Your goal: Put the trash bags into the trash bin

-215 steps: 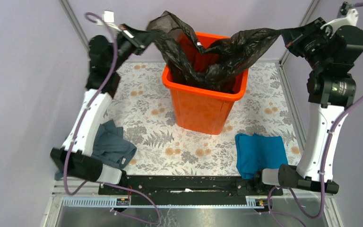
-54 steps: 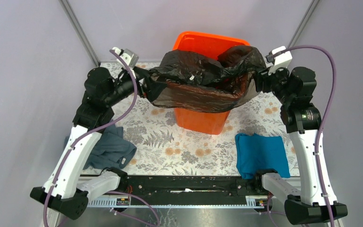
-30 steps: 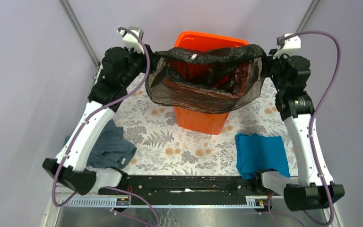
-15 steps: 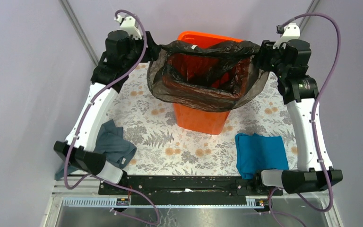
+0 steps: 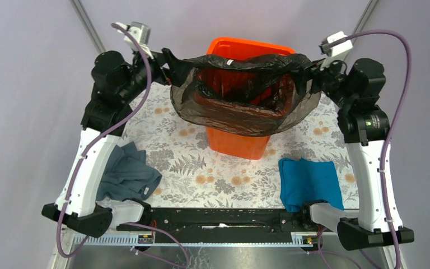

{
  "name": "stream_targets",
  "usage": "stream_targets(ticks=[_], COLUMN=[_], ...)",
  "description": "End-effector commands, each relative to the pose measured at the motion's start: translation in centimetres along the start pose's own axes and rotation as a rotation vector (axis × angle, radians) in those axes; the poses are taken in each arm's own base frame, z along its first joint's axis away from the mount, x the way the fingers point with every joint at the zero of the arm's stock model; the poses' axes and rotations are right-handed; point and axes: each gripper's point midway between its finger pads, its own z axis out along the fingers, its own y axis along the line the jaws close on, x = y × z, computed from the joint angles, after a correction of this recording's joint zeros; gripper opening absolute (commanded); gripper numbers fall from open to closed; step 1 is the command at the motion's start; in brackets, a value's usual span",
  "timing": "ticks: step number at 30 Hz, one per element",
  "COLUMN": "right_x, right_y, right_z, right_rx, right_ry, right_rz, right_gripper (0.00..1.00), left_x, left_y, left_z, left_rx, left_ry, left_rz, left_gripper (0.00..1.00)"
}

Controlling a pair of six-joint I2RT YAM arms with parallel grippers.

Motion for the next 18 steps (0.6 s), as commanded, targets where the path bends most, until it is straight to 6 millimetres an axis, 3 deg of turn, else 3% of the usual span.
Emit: stream_targets(ticks=[1,3,5,7,12,15,18], right_x=[-1.5,-1.6,-2.2,-2.8,-3.4,-3.7,-3.6], right_y=[3.4,4.5,4.4,4.3,1.0,0.1,-0.4], right_z=[2.3,3.7,4.9,6.2,9.4,10.2,10.8], right_rx=[-0.174,-0.195,-0.165,-0.154,0.041,0.099,0.131], right_ry=[-0.073,-0.079,-0.099,-0.106,-0.071,-0.058,-0.037], right_rz=[-0.171,-0.236,-0.24,-0.229,-0.112,-0.051,-0.006], right_gripper=[0.8,0.83,0.85,0.84,0.62,0.56,0.41], left_x=[0.6,1.5,2.4,3.0,2.5,1.0,0.5], left_y=[-5.9,-9.7,-12.3,-13.3,-11.6,-10.7,-9.9], left_z=[1.8,1.8,2.4,3.4,5.9,6.3,6.9], left_rx=[0.282,0.416,0.451,0.44,0.29,0.214,0.168], left_ry=[0.009,0.005,-0.019,-0.045,-0.106,-0.158,-0.145], left_rz=[0.107,0.231,0.363,0.46,0.561,0.566,0.588], left_gripper=[0.98,0.98,0.99,0.99,0.99,0.99,0.99])
